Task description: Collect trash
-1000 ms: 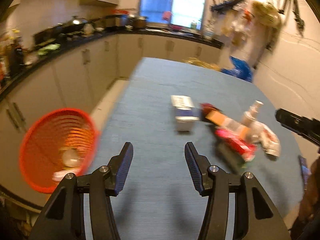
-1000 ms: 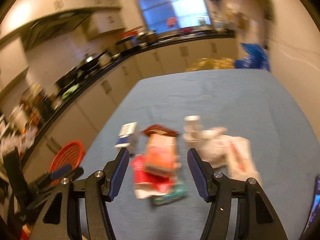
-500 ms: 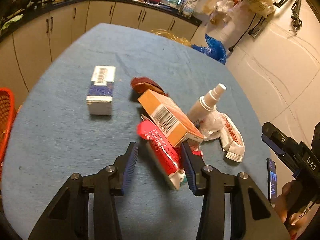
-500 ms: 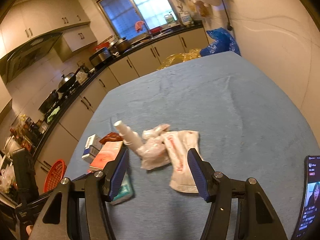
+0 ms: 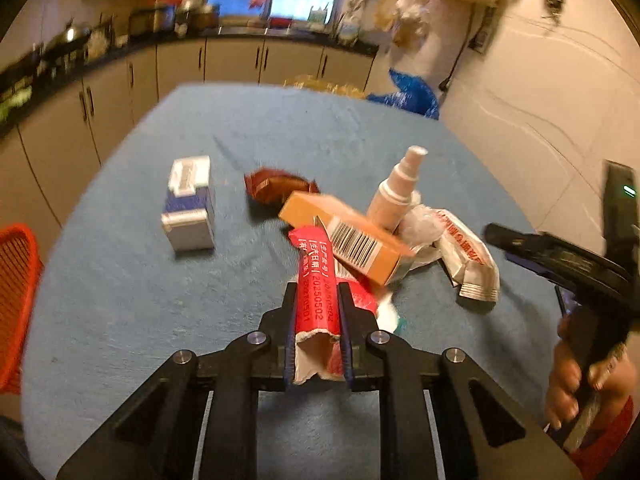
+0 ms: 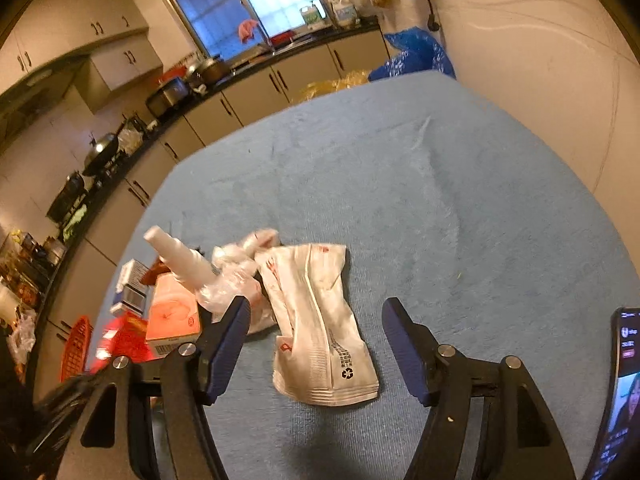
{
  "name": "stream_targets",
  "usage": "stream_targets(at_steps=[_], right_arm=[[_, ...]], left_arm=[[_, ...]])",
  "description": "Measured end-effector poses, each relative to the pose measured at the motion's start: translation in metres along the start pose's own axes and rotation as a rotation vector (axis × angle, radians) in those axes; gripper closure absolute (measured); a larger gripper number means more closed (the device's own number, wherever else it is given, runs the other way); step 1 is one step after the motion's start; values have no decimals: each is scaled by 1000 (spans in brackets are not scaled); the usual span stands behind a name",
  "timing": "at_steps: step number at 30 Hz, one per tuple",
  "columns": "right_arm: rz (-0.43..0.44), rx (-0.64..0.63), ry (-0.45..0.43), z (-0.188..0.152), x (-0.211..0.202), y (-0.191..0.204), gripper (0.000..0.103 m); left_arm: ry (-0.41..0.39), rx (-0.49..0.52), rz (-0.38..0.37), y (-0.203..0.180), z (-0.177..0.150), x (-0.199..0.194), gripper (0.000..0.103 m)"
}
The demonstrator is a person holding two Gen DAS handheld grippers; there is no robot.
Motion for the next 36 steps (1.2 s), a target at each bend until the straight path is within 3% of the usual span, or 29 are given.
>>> stream_targets(at_steps=[4,9,17,27,36], right_arm=[[-35,-32,24,-7,15,2,31],[-77,-81,57,-17,32,8,31],[-208,-207,46,-27,35,13,47],[-180,-141,-84,-16,-11,14,48],[-26,-239,-178,-26,-55,86,47]], left_arm=[[-75,49,26,0,-1,-21,86],[-106,38,32,8,-3,-32,86],[-103,26,35,14,-10,-33,86],[-134,19,48,16,-9,-42,86],[-174,8,84,25,-4,-57,86]])
Point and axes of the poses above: each gripper's, at about its wrist camera, not at the fingertips, and x roughly the way its jaws point, y to its left, z to its top, the point moved 8 cm from there along x, roughly the way its jaws point, and after that the axes turned 4 degrees about -z, right-handed, at the moved point
